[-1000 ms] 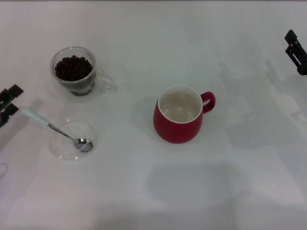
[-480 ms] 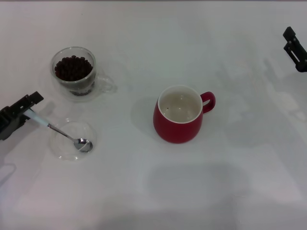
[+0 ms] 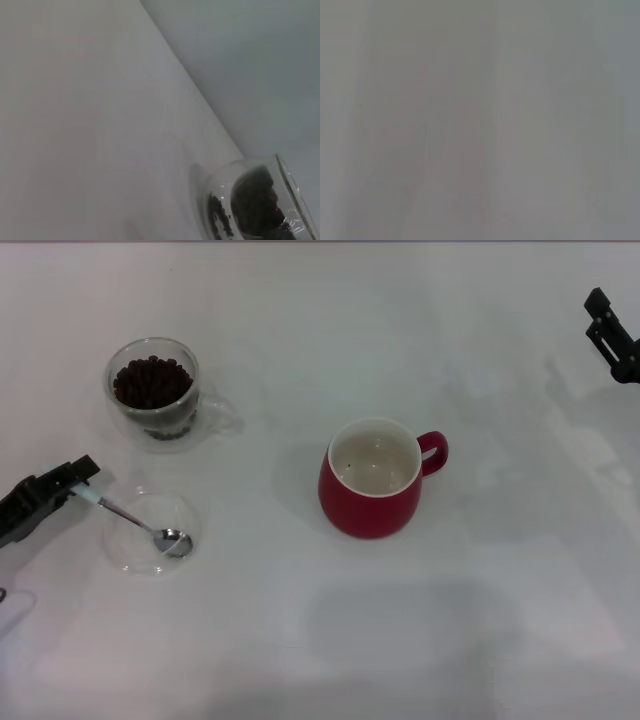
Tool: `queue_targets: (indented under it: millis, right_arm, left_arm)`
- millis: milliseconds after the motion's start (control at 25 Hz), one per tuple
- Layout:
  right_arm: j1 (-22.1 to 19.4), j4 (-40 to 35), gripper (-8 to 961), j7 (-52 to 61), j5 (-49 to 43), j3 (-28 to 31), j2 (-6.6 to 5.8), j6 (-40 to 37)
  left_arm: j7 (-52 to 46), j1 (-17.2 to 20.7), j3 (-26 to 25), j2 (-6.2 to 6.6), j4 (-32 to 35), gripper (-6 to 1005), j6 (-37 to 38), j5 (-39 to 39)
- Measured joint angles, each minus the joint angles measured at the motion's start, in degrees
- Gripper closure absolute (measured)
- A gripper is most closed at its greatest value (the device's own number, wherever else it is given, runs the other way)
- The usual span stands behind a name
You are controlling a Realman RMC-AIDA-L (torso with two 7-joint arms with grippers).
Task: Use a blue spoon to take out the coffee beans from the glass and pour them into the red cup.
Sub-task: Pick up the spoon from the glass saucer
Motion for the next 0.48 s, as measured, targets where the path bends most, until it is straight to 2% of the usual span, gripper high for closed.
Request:
queue_targets:
  millis: [240, 440, 480]
  right_arm:
    - [0.0, 0.1, 240, 0.0, 0.0, 0.0, 0.0, 0.0]
    - [-0.1, 0.5, 239, 0.1, 0.2, 0.0, -0.02, 0.1]
    - [-0.1, 0.5, 239, 0.1, 0.2, 0.0, -0.04, 0.1]
  left_arm:
    - [1.9, -0.5, 0.0, -0.05, 0.0, 732, 0.2, 0.1]
    - [2.4, -0.8, 0.0, -0.06, 0.2, 861, 0.4, 0.0]
    - [2.4, -0.8, 0.0, -0.06, 0.3, 861, 0.5, -0.1]
